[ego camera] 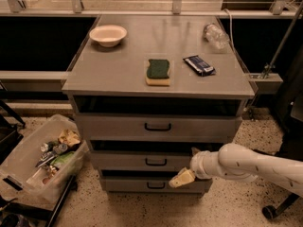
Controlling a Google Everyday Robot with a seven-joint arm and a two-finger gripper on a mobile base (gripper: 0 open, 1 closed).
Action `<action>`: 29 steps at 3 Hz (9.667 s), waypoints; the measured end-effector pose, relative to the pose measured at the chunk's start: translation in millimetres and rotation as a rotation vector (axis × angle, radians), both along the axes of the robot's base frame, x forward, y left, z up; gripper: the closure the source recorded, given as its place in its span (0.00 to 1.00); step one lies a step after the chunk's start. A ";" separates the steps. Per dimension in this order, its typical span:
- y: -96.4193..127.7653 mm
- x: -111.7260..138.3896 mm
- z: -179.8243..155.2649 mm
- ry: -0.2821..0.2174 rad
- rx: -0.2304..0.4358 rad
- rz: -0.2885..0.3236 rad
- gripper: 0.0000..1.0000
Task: Open middle drawer
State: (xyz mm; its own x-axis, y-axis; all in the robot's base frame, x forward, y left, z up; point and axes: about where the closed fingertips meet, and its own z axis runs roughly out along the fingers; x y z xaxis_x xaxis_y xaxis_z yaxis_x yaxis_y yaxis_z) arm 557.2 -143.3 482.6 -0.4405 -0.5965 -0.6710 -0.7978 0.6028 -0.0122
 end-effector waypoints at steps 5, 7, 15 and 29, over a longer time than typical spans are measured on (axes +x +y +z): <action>1.7 41.4 -45.6 0.066 0.091 -0.059 0.00; 1.8 41.4 -45.6 0.066 0.091 -0.059 0.20; -15.1 20.8 -35.8 -0.003 0.075 -0.065 1.00; -32.0 -56.6 -35.1 0.000 0.101 -0.122 1.00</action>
Offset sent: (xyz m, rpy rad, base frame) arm 0.1294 -0.0090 -0.1032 0.2806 0.1225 -0.2156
